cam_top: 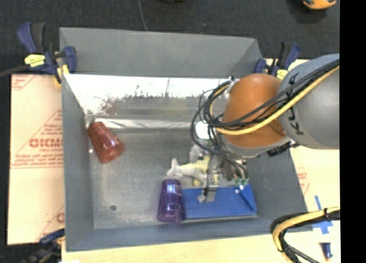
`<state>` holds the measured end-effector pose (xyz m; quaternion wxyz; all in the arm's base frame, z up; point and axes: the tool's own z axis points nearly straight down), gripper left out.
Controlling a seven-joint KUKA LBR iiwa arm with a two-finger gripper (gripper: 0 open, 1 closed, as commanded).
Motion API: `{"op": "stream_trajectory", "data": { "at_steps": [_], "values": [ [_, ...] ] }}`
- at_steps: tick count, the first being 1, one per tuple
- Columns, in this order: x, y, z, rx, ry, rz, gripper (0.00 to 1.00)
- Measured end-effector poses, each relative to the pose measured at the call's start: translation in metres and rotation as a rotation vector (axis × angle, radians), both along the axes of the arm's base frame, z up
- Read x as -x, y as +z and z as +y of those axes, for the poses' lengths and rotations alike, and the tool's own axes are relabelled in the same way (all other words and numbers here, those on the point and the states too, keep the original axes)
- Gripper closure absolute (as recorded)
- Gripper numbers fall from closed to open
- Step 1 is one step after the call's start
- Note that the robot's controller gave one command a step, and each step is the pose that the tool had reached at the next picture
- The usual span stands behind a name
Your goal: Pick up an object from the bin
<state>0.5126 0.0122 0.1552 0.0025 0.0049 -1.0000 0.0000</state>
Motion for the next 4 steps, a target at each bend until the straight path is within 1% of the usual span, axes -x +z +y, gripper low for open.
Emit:
{"op": "stream_trajectory", "data": {
  "at_steps": [1, 2, 3, 4],
  "values": [
    [-0.002, 0.003, 0.0, 0.0, 0.0, -0.008, 0.0],
    [-0.058, -0.084, -0.038, 0.0, 0.074, -0.012, 0.0],
    [-0.062, -0.084, -0.032, -0.002, 0.036, -0.019, 0.0],
    [-0.06, -0.084, -0.037, -0.001, 0.051, -0.015, 0.0]
  ]
}}
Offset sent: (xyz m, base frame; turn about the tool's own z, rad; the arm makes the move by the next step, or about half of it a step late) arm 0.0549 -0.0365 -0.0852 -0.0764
